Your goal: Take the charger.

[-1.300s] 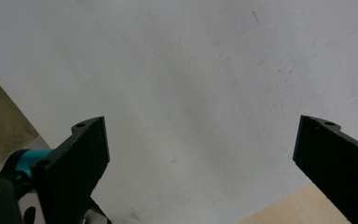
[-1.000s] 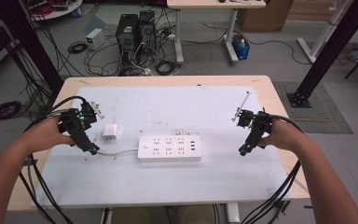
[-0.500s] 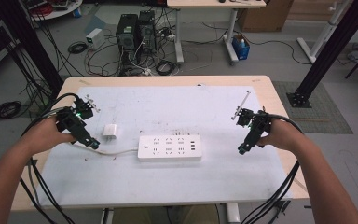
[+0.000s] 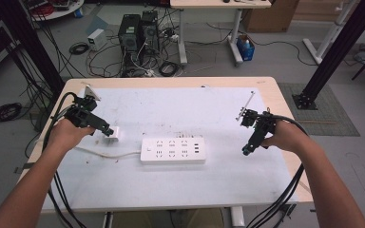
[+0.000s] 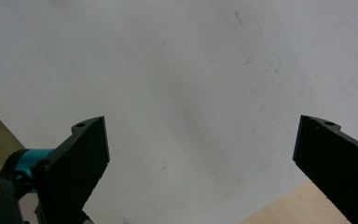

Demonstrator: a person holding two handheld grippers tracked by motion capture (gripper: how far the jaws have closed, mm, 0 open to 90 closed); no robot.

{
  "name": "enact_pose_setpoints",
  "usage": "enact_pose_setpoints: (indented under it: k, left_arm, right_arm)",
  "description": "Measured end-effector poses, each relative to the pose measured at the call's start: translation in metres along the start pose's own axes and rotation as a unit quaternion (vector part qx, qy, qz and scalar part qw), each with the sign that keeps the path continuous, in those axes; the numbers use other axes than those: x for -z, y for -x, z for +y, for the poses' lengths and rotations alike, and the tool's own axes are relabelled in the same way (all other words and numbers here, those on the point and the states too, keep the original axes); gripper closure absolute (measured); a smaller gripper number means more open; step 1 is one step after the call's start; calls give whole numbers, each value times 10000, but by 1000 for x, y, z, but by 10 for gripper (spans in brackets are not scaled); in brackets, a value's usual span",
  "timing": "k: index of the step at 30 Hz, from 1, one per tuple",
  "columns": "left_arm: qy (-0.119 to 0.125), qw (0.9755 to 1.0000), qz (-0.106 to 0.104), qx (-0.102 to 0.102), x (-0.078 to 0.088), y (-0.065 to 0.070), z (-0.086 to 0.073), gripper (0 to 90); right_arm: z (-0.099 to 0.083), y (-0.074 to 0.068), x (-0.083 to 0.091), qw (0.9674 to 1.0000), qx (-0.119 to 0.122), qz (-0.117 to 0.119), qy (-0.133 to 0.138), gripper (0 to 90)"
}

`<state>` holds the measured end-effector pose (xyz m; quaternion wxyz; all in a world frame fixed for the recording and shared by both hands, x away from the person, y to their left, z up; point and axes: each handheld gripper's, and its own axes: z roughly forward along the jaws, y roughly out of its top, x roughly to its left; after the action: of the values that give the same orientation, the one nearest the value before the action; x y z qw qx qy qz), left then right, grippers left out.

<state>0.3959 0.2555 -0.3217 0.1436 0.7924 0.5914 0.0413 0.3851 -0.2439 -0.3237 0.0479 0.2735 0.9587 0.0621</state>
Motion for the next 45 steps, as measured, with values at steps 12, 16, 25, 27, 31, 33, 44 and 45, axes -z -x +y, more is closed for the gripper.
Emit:
enact_pose_setpoints:
  k: [12, 16, 25, 27, 31, 33, 44, 45]
  left_arm:
    - [90, 9953, 348, 900, -40, -6, 20, 66]
    - [65, 9934, 428, 1063, -49, -8, 23, 66]
    - [48, 9908, 623, 1202, -77, -4, 28, 66]
    - [44, 9901, 689, 1219, -83, -3, 27, 66]
    - [6, 9893, 726, 1269, -94, -3, 26, 66]
    - [-20, 9893, 685, 1287, -97, -3, 26, 66]
    - [-86, 9883, 741, 1329, -107, -2, 27, 183]
    - [-102, 9884, 703, 1344, -107, -3, 27, 205]
  right_arm:
    - [0, 2, 0, 10000, -66, -10, 34, 29]
    - [-2, 3, 0, 10000, -78, -13, 50, 29]
    - [-4, 4, -1, 9999, -64, -45, 91, 29]
    - [-4, 3, 0, 9999, -93, -56, 114, 29]
    - [-6, 2, 2, 9998, -86, -60, 141, 29]
    - [-8, 2, 2, 9998, -78, -53, 158, 29]
    - [-9, 2, -2, 9998, -113, -24, 152, 29]
    - [-9, 2, -2, 9998, -100, -24, 146, 29]
